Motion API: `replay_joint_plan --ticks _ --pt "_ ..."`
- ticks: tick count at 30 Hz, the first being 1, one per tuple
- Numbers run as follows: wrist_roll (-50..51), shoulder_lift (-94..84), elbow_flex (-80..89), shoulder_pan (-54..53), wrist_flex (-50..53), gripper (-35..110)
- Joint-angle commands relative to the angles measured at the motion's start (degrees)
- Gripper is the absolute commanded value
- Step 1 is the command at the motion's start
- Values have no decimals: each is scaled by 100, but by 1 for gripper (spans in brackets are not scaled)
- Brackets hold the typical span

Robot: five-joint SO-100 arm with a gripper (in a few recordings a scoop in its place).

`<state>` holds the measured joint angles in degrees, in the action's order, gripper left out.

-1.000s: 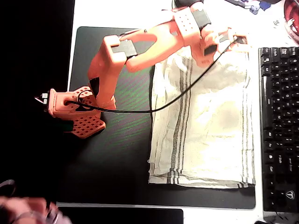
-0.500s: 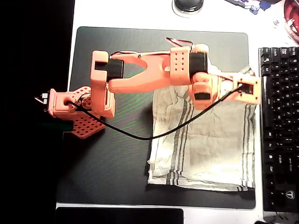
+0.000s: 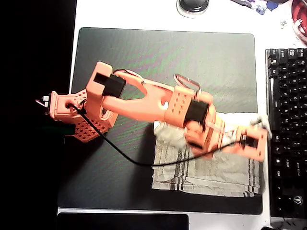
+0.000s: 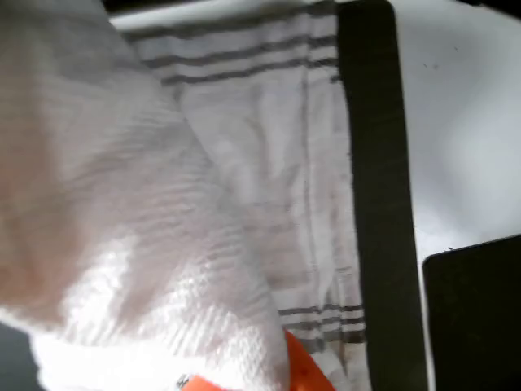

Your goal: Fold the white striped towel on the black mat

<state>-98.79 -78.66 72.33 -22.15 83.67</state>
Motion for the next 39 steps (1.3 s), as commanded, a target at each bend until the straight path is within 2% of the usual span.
replay_joint_plan --ticks 1,7,11,29,34,39 --pt "-255 167 -123 -431 -229 0" --pt "-475 721 114 -782 -896 1" --pt "-334 826 202 -826 -1169 12" --pt "-352 -1292 316 -448 413 11" --pt "-281 -2092 1187 -149 334 10" --pt "-255 -3454 2786 360 35 9"
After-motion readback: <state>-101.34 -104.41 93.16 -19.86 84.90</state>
